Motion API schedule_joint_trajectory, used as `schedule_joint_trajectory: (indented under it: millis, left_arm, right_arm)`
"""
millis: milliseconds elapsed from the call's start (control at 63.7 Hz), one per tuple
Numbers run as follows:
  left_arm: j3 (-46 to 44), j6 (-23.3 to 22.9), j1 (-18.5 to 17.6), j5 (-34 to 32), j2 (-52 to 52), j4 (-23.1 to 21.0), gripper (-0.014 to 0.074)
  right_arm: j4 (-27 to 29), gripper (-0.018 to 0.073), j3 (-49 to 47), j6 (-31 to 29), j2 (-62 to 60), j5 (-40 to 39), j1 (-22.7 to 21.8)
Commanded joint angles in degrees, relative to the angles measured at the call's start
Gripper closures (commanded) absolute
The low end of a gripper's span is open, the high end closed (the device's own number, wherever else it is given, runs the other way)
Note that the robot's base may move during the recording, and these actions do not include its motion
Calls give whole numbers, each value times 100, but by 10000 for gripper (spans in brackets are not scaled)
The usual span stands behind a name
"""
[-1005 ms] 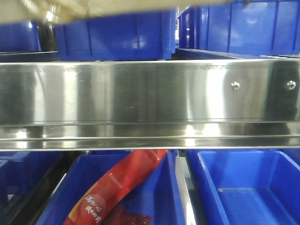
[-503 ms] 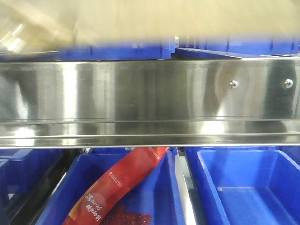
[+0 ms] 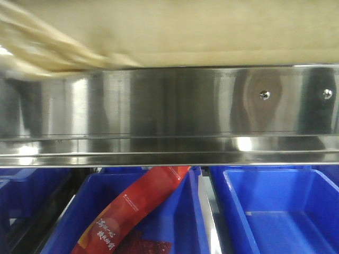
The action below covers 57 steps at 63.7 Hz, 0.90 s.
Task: Grab carton from right shelf to conveyor
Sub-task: 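Lift the carton with both grippers and pull it off the shelf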
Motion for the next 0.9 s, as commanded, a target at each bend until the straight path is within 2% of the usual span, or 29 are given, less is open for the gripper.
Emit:
schedule_joint_trajectory:
  millis: [0, 94, 189, 267, 456, 880]
  left_arm:
    - [-26, -442, -447, -163, 84, 760, 614]
    - [-52, -843, -869, -163, 236, 1333, 614]
    - [-224, -1052, -1238, -163, 421, 1532, 614]
    - [-431, -1090, -1379, -163, 501, 1623, 614]
    - [-613, -1090, -1415, -163, 564, 1776, 614]
    - [-613, -1090, -1415, -163, 564, 1814, 614]
  right_arm:
    - [-227, 627, -3, -146, 24, -302, -52]
    - [-227, 627, -3, -146, 152, -291, -52]
    - [-227, 627, -3, -146, 248, -291, -52]
    - [-227, 627, -3, -146, 271, -291, -52]
    - [-227, 627, -3, -146, 271, -291, -52]
    - [-227, 627, -3, -146, 273, -492, -52]
